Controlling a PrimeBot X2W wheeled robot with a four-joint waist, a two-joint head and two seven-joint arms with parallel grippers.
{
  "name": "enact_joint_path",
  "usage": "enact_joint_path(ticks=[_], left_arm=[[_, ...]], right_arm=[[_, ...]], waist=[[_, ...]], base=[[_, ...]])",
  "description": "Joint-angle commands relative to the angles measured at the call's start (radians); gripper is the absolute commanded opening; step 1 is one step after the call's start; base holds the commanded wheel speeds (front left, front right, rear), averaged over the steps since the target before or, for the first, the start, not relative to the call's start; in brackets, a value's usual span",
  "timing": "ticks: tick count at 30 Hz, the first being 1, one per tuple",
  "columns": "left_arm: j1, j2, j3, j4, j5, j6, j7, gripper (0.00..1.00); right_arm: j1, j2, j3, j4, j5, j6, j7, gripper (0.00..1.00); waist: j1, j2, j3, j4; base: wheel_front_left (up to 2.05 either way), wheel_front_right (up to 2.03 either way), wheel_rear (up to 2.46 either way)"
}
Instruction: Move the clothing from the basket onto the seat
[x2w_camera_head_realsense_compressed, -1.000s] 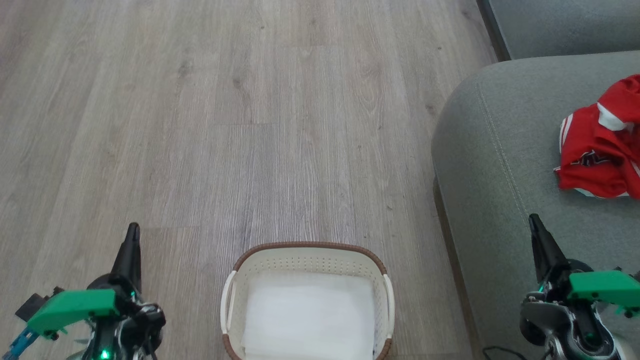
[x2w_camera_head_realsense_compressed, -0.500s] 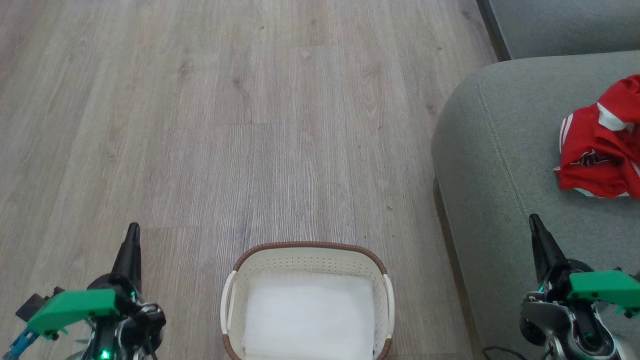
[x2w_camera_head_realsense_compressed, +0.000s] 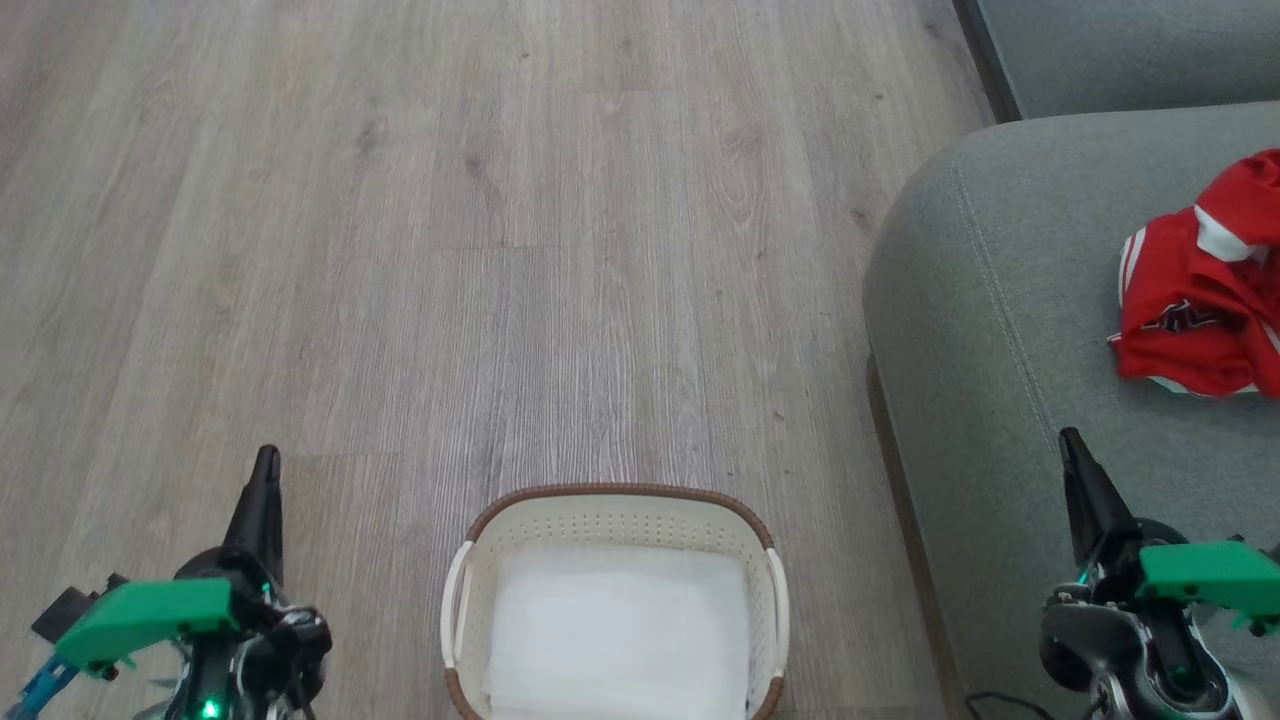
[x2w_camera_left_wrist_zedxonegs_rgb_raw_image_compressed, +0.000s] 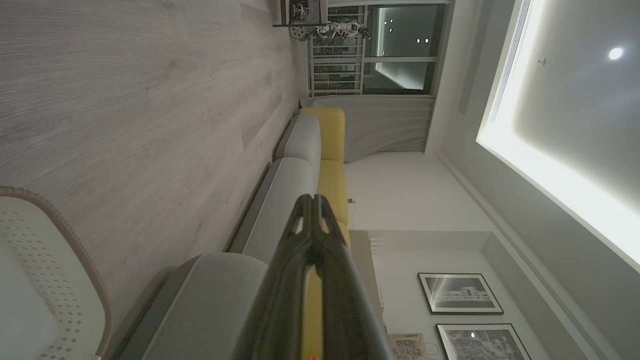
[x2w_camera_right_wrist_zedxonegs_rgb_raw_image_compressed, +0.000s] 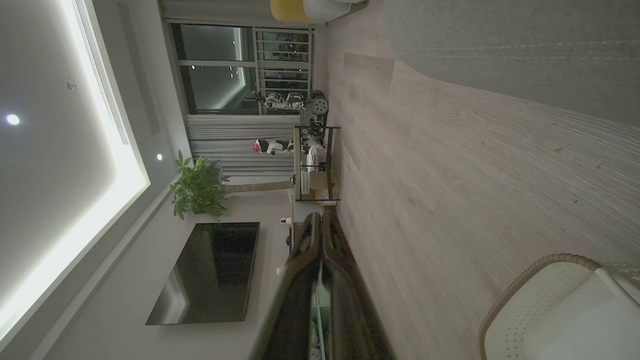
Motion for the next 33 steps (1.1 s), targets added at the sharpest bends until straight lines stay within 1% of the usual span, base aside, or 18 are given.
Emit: enact_joint_path(ticks=[1, 33], left_arm=[[-0.050, 0.007, 0.037, -0.027, -0.002, -0.007, 0.008, 0.00], [-0.050, 0.007, 0.037, -0.027, -0.001, -0.007, 0.008, 0.00]], right_arm=[[-0.051, 0.005, 0.017, -0.032, 0.000, 0.000, 0.009, 0.00], [-0.051, 0.007, 0.014, -0.032, -0.003, 0.000, 0.012, 0.00]], waist=[[0.0000, 0.0000, 0.000, 0.000], [0.0000, 0.0000, 0.000, 0.000]], base=[[0.00, 0.00, 0.00], [0.00, 0.00, 0.00]])
